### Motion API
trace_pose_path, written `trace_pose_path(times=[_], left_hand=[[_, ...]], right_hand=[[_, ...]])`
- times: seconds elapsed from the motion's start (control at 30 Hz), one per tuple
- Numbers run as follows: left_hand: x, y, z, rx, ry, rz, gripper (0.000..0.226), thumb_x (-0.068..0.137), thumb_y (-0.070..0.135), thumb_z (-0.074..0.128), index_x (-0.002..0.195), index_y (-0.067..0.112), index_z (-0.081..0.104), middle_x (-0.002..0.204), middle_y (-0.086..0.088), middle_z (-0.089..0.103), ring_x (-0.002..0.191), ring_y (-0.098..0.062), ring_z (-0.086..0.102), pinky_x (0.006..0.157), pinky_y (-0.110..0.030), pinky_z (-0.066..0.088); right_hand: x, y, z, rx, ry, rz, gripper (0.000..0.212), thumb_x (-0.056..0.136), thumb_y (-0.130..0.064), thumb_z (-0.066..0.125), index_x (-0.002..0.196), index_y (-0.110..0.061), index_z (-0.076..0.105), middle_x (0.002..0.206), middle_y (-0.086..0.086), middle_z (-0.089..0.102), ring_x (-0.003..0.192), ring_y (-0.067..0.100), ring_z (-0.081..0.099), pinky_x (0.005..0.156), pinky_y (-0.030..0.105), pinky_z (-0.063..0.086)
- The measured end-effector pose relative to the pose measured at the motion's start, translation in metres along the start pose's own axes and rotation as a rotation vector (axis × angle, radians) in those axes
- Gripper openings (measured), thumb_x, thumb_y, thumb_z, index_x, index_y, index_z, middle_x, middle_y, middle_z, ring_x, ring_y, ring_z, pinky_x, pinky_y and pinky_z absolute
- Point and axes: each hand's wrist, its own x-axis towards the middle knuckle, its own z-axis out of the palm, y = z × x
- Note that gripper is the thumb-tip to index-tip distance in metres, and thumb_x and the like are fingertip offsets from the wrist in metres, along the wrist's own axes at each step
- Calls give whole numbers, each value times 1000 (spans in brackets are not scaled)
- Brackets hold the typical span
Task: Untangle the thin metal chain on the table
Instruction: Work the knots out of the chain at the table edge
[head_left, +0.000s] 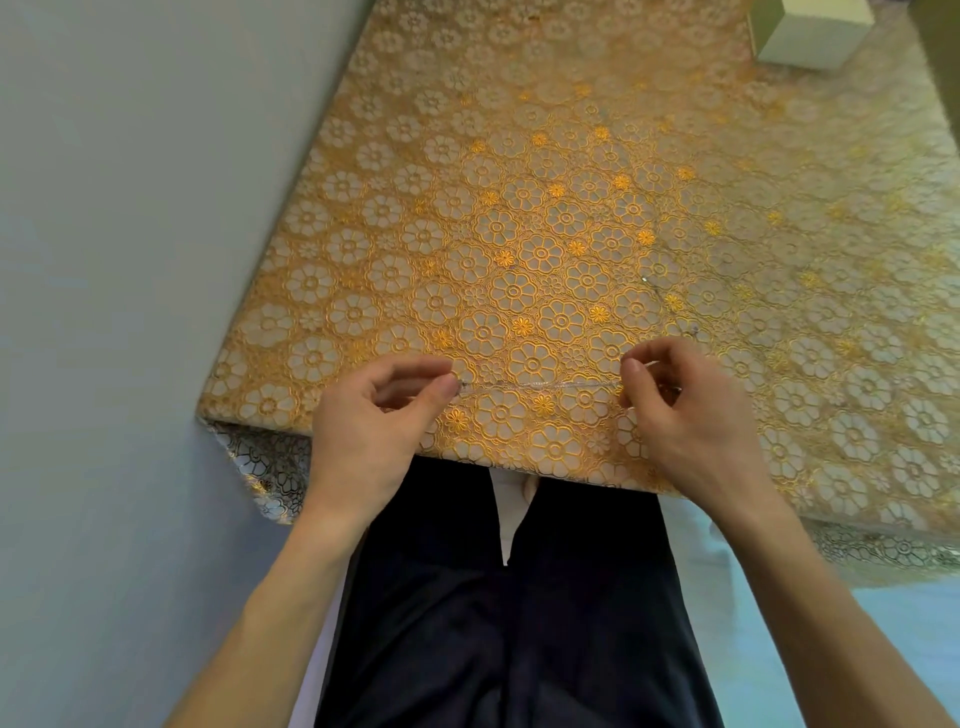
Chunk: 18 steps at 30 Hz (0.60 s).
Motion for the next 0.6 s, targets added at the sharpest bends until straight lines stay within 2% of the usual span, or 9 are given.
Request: trace_pose_path(times=[0.1,0.2,0.27,0.33,0.4,0.47,0.6], left_hand=[[-1,5,4,-119,-33,-27,18,76,25,80,94,24,76,85,2,79,88,-13,75,76,-20,55],[-3,6,8,-126,-129,-23,18,83,20,76,101,21,74,86,-1,79,92,-15,75,92,-40,55],[-4,5,11,-107,-159,-21,18,87,15,74,104,23,73,85,0,79,92,-18,75,95,-50,52],[-6,4,14,-77,-159,-10,19,88,16,75,104,27,72,85,3,79,92,-17,75,93,-54,51],[-7,3,16,-45,-150,4,20,88,19,76,104,29,72,85,7,79,90,-13,74,90,-51,52],[-9,2,18,-18,-138,13,20,88,19,76,104,29,71,83,10,78,86,-9,73,83,-43,53],[-12,-1,20,37,-133,25,19,87,22,76,104,30,71,83,12,77,75,-4,69,69,-25,47]], right_hand=[[3,6,3,-253,48,-158,6,96,-26,61,101,-23,65,86,-10,70,80,16,55,70,33,41],[3,9,10,-465,134,-336,10,94,-25,68,102,-20,72,97,-5,74,95,26,53,79,30,38],[0,4,16,-443,172,-368,13,92,-27,72,104,-22,74,99,-4,73,99,27,54,85,29,38],[-9,-6,18,-264,145,-316,15,90,-28,75,104,-23,74,93,-8,71,95,21,58,84,26,40],[-19,-17,20,-27,58,-247,13,89,-26,76,101,-24,74,84,-13,69,81,9,62,75,21,44],[-27,-24,25,128,-28,-208,9,88,-23,77,96,-22,75,81,-14,69,74,11,64,65,14,43],[-32,-27,37,180,-83,-229,7,86,-15,79,89,-20,75,79,-14,68,69,10,62,62,9,41]])
